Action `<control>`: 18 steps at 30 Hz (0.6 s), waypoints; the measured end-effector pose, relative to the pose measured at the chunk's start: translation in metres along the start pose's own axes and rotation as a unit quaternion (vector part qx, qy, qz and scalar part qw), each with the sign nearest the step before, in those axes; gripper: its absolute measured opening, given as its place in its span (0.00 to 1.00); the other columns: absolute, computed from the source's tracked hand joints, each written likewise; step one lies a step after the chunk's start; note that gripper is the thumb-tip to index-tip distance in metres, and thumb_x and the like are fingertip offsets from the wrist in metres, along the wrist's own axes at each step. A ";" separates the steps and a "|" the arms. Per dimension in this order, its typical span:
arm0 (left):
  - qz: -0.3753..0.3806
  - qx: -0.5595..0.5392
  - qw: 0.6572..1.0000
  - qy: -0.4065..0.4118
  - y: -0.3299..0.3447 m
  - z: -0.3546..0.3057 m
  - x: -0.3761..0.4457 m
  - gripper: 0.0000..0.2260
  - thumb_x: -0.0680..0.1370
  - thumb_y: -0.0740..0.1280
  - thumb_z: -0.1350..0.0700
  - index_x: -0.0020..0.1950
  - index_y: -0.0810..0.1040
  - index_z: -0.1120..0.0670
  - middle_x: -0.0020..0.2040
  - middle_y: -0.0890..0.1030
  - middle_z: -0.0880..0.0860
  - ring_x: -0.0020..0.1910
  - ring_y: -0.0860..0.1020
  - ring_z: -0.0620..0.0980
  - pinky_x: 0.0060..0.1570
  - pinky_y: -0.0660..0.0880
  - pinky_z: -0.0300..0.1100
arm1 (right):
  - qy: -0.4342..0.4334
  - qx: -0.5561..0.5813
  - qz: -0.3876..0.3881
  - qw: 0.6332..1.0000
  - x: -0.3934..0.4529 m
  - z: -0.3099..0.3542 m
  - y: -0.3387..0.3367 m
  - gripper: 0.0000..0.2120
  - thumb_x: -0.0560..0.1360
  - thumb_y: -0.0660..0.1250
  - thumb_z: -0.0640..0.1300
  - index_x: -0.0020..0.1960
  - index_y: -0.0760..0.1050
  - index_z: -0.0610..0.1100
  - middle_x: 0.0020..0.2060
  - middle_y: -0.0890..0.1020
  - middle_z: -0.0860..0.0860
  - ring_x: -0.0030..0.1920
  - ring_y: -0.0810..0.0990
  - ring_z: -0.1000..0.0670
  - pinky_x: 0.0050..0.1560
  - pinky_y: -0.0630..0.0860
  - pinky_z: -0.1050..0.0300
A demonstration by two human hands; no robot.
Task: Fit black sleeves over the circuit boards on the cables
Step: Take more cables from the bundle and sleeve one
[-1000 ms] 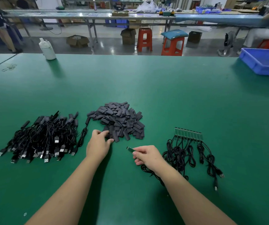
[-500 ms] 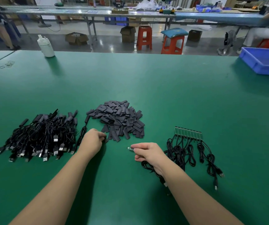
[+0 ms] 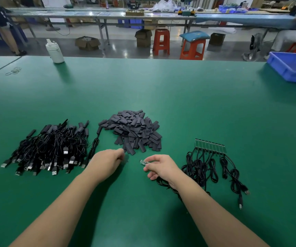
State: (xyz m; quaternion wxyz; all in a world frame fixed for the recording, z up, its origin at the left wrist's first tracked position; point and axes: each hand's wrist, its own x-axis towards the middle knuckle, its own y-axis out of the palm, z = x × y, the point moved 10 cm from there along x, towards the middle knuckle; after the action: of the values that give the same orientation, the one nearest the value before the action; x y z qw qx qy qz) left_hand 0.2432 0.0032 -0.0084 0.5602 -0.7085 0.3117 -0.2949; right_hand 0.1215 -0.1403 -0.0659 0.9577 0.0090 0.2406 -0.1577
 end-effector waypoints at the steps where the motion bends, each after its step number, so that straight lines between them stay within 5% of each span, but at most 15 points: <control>1: 0.004 -0.001 1.000 0.018 0.002 -0.005 -0.002 0.01 0.78 0.67 0.54 0.49 0.76 0.49 0.43 0.80 0.47 0.45 0.77 0.51 0.42 0.73 0.44 | -0.009 -0.030 -0.002 1.000 0.000 0.001 0.000 0.15 0.78 0.66 0.33 0.63 0.77 0.41 0.44 0.85 0.45 0.31 0.78 0.52 0.36 0.79 0.60; 7: -0.022 -0.154 0.987 -0.033 0.003 0.003 -0.013 0.06 0.74 0.74 0.49 0.47 0.84 0.49 0.42 0.80 0.45 0.44 0.77 0.44 0.47 0.73 0.40 | -0.045 -0.182 -0.007 0.982 0.001 0.003 0.006 0.17 0.84 0.57 0.43 0.70 0.74 0.48 0.46 0.80 0.56 0.28 0.74 0.55 0.48 0.79 0.54; 11: -0.047 -0.202 0.977 -0.054 0.003 0.008 -0.019 0.03 0.74 0.74 0.52 0.47 0.85 0.46 0.42 0.81 0.42 0.42 0.77 0.37 0.44 0.71 0.32 | -0.033 -0.132 -0.008 0.991 0.002 0.000 0.003 0.15 0.84 0.57 0.41 0.66 0.77 0.46 0.42 0.78 0.53 0.29 0.76 0.55 0.47 0.83 0.52; 15: -0.002 -0.097 0.995 -0.036 0.011 0.007 -0.014 0.13 0.78 0.69 0.51 0.62 0.81 0.50 0.53 0.82 0.48 0.53 0.79 0.48 0.55 0.74 0.41 | -0.028 -0.056 0.015 0.998 0.002 -0.002 0.005 0.14 0.80 0.62 0.35 0.62 0.81 0.45 0.45 0.83 0.48 0.35 0.78 0.56 0.43 0.83 0.59; 18: 0.037 0.033 0.999 0.000 0.014 0.000 -0.009 0.14 0.80 0.65 0.47 0.65 0.78 0.47 0.53 0.80 0.48 0.56 0.76 0.49 0.50 0.74 0.43 | -0.027 -0.026 0.027 0.999 0.003 -0.004 0.007 0.13 0.79 0.66 0.36 0.62 0.80 0.45 0.48 0.85 0.47 0.36 0.80 0.56 0.44 0.82 0.61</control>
State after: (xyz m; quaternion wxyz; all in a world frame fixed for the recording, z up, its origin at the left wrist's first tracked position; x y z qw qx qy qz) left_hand 0.2366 0.0076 -0.0225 0.5934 -0.6778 0.3280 -0.2844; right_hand 0.1237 -0.1340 -0.0714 0.9678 -0.0136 0.2180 -0.1255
